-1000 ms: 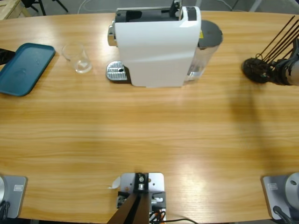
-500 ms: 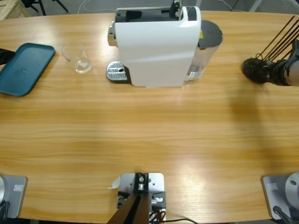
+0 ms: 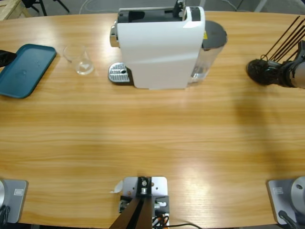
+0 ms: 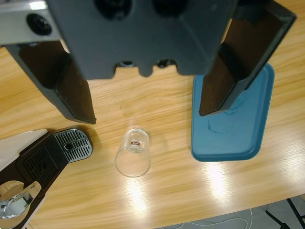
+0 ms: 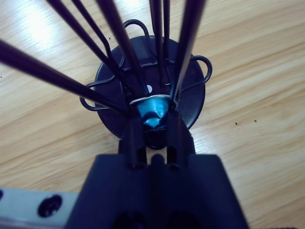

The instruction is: Pour coffee

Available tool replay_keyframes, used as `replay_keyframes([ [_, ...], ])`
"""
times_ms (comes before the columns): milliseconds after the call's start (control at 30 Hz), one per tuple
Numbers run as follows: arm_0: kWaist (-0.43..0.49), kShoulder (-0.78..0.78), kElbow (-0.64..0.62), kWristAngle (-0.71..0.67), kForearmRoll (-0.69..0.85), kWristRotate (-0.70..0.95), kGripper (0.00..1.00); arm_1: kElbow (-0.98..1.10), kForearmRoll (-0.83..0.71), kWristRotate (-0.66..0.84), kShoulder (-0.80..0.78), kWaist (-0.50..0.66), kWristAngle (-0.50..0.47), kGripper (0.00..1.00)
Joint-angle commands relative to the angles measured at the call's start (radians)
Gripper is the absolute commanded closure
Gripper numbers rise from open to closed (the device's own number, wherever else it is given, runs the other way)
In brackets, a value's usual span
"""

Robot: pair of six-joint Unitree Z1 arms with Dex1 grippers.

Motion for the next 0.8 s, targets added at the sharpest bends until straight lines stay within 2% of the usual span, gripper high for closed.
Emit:
replay_keyframes([
  [33,-0.006,0.031,0.018,-0.009,0.003,-0.008,0.069,0.030,-0.019,-0.021,0.041,0.003,-0.010,1.000],
  [467,-0.006,0.030,0.020,-0.009,0.001,-0.008,0.069,0.035,-0.019,-0.045,-0.004,0.003,-0.030,1.000],
  [800,-0.006,0.029,0.020,-0.012,0.000,-0.008,0.069,-0.099,0.227,-0.064,-0.163,0.003,-0.034,1.000],
])
